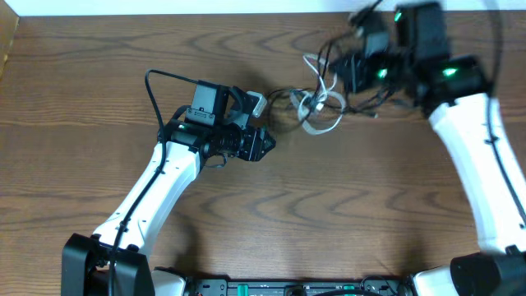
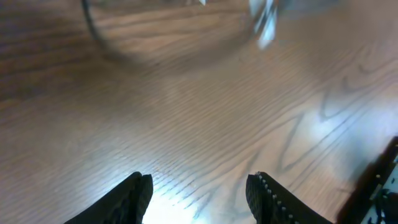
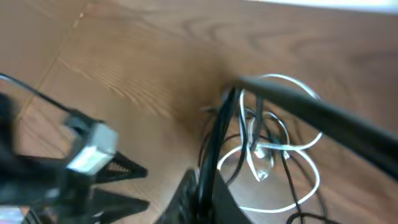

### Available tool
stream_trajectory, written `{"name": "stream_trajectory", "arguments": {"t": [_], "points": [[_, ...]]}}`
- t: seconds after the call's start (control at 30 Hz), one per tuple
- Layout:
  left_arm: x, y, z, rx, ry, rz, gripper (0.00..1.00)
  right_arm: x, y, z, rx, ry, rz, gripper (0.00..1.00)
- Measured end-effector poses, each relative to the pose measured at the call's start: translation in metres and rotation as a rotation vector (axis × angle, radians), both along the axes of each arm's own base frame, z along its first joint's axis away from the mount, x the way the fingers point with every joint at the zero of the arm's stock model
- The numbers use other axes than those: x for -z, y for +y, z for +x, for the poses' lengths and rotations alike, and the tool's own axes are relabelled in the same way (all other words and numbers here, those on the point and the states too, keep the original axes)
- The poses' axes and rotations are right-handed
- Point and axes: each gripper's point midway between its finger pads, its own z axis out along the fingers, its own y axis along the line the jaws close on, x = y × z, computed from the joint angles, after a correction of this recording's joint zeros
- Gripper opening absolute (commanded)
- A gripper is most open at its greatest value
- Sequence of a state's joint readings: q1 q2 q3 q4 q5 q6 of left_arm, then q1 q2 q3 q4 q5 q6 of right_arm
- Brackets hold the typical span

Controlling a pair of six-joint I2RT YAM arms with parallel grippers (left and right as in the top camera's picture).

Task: Untangle cables

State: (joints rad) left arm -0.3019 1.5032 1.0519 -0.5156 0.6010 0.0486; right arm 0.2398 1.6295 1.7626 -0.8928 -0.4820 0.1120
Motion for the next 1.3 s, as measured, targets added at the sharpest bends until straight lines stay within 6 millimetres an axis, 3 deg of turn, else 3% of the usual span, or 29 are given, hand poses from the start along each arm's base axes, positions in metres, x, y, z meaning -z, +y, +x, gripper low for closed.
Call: {"name": "stream_trajectory", "arguments": {"t": [0.13, 0.27, 0.4, 0.5, 0.8, 1.1, 1.3], "points": [[-0.004, -0.005, -0.002, 0.019, 0.005, -0.033, 0.54, -0.058, -0.02, -0.007, 0.103, -0.068, -0.039, 0.01], [-0.016, -0.017, 0.0, 0.059, -0.025, -0.111, 0.54, -0.08, -0.038, -0.024, 0.17, -0.079, -0.087, 0.01], [-0.038, -0.034, 0.004, 0.13, -0.092, -0.229, 0.55, -0.071, -0.047, -0.038, 0.187, -0.022, -0.135, 0.01], [-0.057, -0.048, 0.004, 0.194, -0.153, -0.313, 0.55, -0.068, -0.047, -0.036, 0.186, -0.014, -0.14, 0.01], [-0.08, -0.092, -0.023, 0.359, -0.201, -0.417, 0.56, -0.076, -0.031, -0.038, 0.114, -0.024, -0.065, 0.01], [-0.08, -0.11, -0.031, 0.393, -0.233, -0.397, 0.56, -0.081, -0.022, -0.039, 0.076, -0.033, -0.026, 0.01], [-0.069, -0.113, -0.023, 0.322, -0.248, -0.313, 0.56, -0.085, -0.018, -0.04, 0.054, -0.039, -0.003, 0.01]]}}
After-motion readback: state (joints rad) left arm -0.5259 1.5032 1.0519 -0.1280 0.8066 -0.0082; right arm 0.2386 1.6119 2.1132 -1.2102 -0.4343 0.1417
